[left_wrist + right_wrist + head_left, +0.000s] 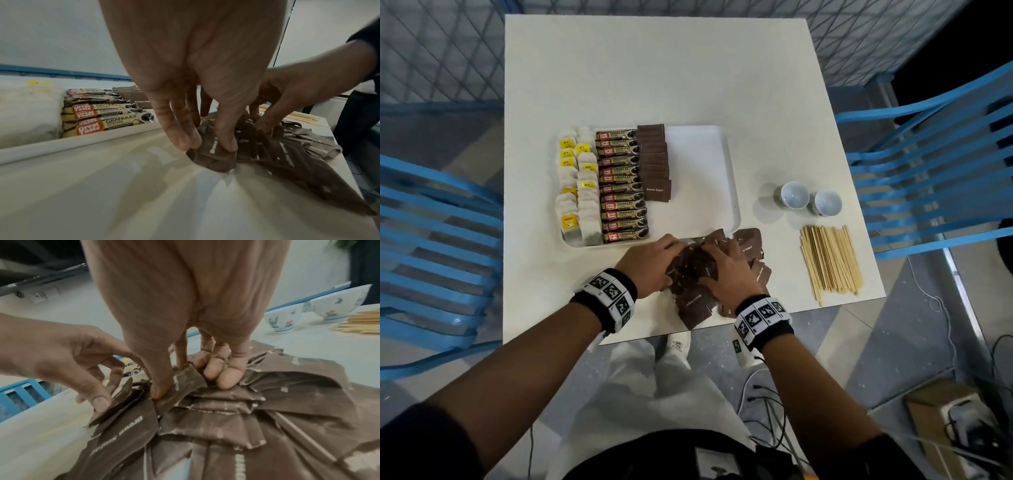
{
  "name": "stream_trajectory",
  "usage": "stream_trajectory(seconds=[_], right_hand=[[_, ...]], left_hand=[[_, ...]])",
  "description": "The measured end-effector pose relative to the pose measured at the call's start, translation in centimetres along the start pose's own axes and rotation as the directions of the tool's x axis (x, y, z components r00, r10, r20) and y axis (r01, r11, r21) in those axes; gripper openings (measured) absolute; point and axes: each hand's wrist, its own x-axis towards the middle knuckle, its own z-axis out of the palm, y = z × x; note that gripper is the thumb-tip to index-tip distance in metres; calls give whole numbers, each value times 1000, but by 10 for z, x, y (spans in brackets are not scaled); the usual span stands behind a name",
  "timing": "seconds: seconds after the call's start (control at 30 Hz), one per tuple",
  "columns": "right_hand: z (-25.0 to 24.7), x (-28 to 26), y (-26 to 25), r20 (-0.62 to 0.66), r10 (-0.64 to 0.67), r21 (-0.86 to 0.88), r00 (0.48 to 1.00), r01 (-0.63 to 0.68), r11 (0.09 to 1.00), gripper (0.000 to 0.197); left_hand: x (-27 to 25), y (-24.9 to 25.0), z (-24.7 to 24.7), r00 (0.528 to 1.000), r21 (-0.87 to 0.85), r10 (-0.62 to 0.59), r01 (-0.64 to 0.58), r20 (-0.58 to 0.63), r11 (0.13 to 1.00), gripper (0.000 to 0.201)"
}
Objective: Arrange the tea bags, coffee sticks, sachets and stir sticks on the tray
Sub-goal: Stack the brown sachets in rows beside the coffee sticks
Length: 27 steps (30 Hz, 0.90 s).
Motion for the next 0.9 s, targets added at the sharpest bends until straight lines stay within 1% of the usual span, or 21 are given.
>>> stream_trajectory(seconds=[0.1,0.17,0.27,0.37,0.53,0.67,0.73,0.8,0.87,0.9], right_hand=[[0,2,-3,0,34,-14,999,-34,999,77],[-1,4,-4,4,52,-10,999,-52,999,78],[-2,5,-4,-29,44,19,999,-43,999,66],[-1,6,-5,-61,23,30,998,-21,999,53],[-1,10,-8,-92,-5,34,996,8,999,45],[2,13,-9,-132,-31,118,991,47,992,35],[1,14,-10,-113,3,178,994,17,984,32],[-1,17,-11,-89,57,247,994,-33,969,32],[-5,19,-9,-77,89,324,993,-60,944,33],[-8,20,-8,-77,100,347,992,-68,935,33]], left_hand=[[1,4,-1,999,10,-30,30,14,1000,77],[1,5,-2,999,-1,-42,42,21,999,67],[-2,5,-2,998,-9,-62,62,14,998,54],[-5,5,0,997,22,-72,73,-36,997,44],[-6,5,2,994,14,-83,84,-71,996,42],[-6,4,2,987,-35,-124,121,-98,992,45],[-5,1,1,986,-26,-129,127,-102,992,39],[-6,-3,0,987,29,-112,116,-113,993,31],[-7,-8,-1,982,34,-106,113,-159,993,27],[-8,-9,-3,975,10,-117,121,-189,993,26]])
